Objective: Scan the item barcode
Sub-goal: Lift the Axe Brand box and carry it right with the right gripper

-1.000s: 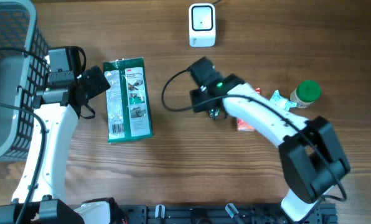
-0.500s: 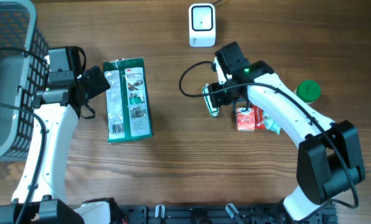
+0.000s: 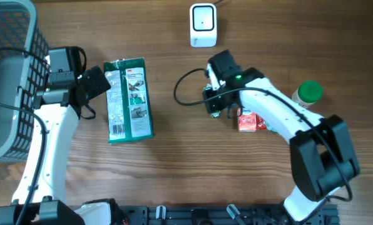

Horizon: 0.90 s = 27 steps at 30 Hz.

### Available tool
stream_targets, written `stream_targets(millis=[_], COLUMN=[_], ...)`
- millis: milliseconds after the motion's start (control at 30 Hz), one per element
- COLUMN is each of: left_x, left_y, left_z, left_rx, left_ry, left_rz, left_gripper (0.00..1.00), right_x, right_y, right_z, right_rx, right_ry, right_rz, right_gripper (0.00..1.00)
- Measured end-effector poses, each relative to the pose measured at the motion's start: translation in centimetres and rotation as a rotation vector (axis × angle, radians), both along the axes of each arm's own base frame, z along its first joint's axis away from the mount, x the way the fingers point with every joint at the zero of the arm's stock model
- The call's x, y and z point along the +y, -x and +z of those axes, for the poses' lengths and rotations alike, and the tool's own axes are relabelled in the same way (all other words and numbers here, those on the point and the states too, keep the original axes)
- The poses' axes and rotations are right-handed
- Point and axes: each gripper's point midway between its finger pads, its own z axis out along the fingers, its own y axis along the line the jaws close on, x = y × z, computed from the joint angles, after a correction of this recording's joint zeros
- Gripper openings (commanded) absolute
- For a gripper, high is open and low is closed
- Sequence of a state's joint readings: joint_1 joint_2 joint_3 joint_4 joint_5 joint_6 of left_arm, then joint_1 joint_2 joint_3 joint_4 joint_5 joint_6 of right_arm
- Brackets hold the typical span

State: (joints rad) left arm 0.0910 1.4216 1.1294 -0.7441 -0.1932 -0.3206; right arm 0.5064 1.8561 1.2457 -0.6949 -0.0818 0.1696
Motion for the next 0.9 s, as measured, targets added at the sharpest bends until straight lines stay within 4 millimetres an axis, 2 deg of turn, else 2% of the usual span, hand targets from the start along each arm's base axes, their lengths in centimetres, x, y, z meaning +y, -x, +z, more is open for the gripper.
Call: stream_targets(millis=[233,433,533,733,800,900], left_x=[0.0,0.0,0.0,0.0,0.0,0.0], left_y=[0.0,0.0,0.0,0.0,0.0,0.0], left_z=[0.0,0.0,0.0,0.0,0.0,0.0], left_rx=[0.0,0.0,0.0,0.0,0.0,0.0], left_ry=[0.0,0.0,0.0,0.0,0.0,0.0], left_rz=[0.0,0.0,0.0,0.0,0.0,0.0], left_gripper=[1.0,1.0,1.0,1.0,1.0,1.0], right_x=[-0.1,-0.2,-0.4,-0.3,-0.3,-0.4], right_y=[0.4,-0.3,-0.7,-1.5,-1.5,-1.5], right_z=[-1.9,-2.7,-2.8,-2.6,-2.6,-2.6], right_rx=[0.008,-0.012,-0.031,-0.066,-0.066,-0.066], right_ry=[0.081,0.103,0.119,0.124,0.124,0.125], right_rz=[0.018,0.028,0.031,0.032,0.032,0.032], right_gripper=[0.57,0.49,0.42,0.36,0.31,0.34])
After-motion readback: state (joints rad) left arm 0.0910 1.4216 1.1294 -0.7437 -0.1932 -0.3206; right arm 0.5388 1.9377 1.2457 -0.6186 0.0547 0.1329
